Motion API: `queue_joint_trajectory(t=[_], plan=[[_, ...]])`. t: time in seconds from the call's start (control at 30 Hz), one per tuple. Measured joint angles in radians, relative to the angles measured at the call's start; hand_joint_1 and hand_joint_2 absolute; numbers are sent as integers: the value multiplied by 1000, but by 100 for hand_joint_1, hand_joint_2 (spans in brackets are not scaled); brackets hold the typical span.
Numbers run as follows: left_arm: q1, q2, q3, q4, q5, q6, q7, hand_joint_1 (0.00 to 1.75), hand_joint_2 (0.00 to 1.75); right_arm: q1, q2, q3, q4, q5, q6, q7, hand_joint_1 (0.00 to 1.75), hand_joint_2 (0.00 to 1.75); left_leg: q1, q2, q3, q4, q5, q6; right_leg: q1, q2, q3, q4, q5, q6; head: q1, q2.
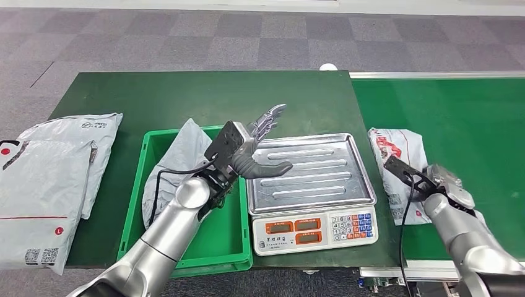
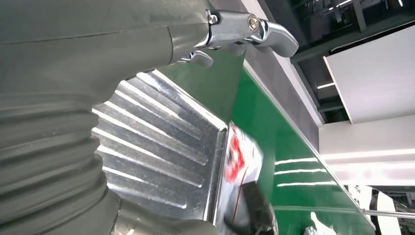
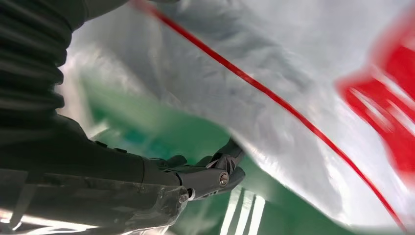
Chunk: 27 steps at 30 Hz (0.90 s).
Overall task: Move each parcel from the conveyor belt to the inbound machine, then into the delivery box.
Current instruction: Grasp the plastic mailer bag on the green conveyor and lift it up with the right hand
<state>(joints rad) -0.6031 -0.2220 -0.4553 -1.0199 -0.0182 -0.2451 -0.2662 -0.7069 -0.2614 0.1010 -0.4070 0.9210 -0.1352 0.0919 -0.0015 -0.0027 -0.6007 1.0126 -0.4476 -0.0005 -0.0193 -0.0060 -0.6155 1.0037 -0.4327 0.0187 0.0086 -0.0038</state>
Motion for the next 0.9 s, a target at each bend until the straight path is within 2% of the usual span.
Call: queue_joint_trajectory(t=[0.03, 0.17, 0.27, 0.4, 0.57, 0.77, 0.9], plan=[[12, 3, 2, -17, -6, 1, 0, 0, 175, 18, 8, -28, -21, -55, -12, -38, 0, 175, 0, 0, 0, 0, 0, 0, 0, 0, 0, 0, 0, 0, 0, 0], [33, 15, 8, -57, -18, 9, 2, 0, 175, 111, 39, -177, -77, -291, 63, -165, 0, 175, 1, -8, -2, 0, 0, 0, 1, -9, 1, 0, -2, -1, 0, 0], [33, 20, 9, -61, -25, 19, 1, 0, 175, 158, 53, -248, -89, -355, 97, -218, 0, 175, 1, -6, -1, 0, 0, -1, 1, -7, 1, 0, -2, -1, 0, 0], [28, 22, 9, -60, -32, 21, -6, 0, 175, 192, 61, -276, -107, -379, 156, -231, 175, 175, 1, -3, 2, 0, -1, -1, 1, -3, 2, -1, -2, -1, 0, 0], [15, 28, 9, -43, -46, 28, -33, 0, 175, 265, 76, -275, -162, -443, 265, -271, 175, 175, 2, -3, 5, 0, -2, -2, 3, -3, 6, -1, -3, -2, 0, 0], [-2, 30, 8, -9, -76, 33, -53, 0, 175, 369, 136, -259, -314, -460, 246, -230, 175, 175, 4, 9, 14, 0, -8, -7, 7, 9, 10, -1, -4, -4, 0, 0], [-10, 26, 8, 12, -88, 33, -60, 0, 175, 434, 155, -258, -421, -461, 242, -207, 175, 175, 7, 14, 17, -1, -10, -10, 8, 14, 11, -1, -4, -7, 0, 0]])
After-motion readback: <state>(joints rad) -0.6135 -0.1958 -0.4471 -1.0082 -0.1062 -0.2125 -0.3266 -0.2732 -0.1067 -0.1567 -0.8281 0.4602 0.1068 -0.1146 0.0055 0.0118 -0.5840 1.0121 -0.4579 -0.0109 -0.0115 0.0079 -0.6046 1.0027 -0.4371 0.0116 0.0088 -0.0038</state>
